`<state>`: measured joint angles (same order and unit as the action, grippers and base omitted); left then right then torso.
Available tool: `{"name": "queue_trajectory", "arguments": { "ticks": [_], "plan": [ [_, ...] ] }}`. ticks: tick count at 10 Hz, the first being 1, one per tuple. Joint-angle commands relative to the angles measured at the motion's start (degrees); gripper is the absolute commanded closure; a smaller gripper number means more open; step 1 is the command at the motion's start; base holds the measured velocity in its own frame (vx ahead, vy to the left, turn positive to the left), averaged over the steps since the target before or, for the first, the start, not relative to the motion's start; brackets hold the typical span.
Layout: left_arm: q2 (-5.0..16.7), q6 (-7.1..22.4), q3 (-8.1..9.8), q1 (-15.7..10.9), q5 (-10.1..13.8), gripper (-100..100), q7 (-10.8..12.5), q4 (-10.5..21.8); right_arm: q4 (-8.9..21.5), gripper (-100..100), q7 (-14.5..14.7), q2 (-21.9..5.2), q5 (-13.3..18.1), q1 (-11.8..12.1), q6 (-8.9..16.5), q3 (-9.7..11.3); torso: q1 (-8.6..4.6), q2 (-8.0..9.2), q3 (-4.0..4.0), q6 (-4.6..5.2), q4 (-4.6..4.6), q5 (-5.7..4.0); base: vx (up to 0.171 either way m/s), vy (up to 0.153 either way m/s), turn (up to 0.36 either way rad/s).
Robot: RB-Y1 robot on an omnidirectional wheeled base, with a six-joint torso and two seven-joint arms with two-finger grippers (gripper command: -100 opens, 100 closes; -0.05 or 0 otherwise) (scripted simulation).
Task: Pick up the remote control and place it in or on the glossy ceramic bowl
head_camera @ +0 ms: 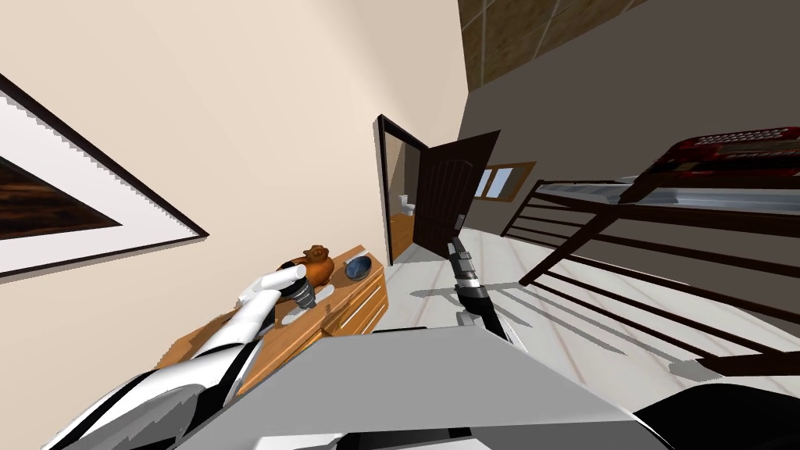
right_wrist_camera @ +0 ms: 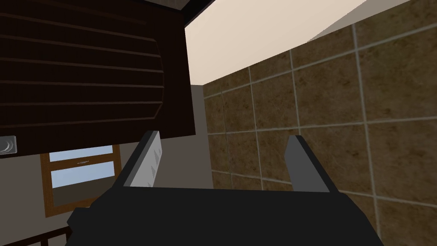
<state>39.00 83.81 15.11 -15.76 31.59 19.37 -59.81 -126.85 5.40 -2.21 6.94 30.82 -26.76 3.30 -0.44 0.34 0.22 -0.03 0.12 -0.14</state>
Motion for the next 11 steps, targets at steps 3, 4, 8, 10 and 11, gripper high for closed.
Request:
{"name": "queue_trajectory", "arguments": {
  "ticks": [3,4,8,10,11],
  "plan": [
    [2.5,3.16,1.14,-1.83,0.8,100,1.45,-4.45,0.0,0,0.0,0.0,0.0,0.0,0.0,0.0,-0.11,-0.04,0.02,0.03,0.06,-0.08,-0.049,-0.11,0.004],
    [2.88,4.34,1.25,-1.87,1.2,100,2.02,-5.22,0.0,0,0.0,0.0,0.0,0.01,0.0,0.0,-0.24,-0.09,0.01,0.06,0.09,-0.13,0.012,-0.116,-0.03],
    [2.53,8.6,0.89,-0.26,2.34,100,3.95,-6.42,0.0,0,0.0,-0.01,0.0,0.03,0.0,-0.01,0.32,-0.82,-0.44,0.06,-0.15,0.05,0.12,-0.02,-0.036],
    [2.3,10.71,0.7,0.5,2.86,100,4.84,-6.93,0.0,0,0.0,-0.01,0.0,0.03,0.0,-0.01,0.37,-0.97,-0.57,0.08,-0.23,0.12,0.149,-0.002,-0.029],
    [2.39,11.89,0.69,0.69,3.18,100,5.38,-7.43,0.0,0,0.0,-0.01,0.0,0.03,0.0,-0.01,0.38,-1.01,-0.61,0.18,-0.27,0.2,0.109,-0.017,-0.035]
  ]
}}
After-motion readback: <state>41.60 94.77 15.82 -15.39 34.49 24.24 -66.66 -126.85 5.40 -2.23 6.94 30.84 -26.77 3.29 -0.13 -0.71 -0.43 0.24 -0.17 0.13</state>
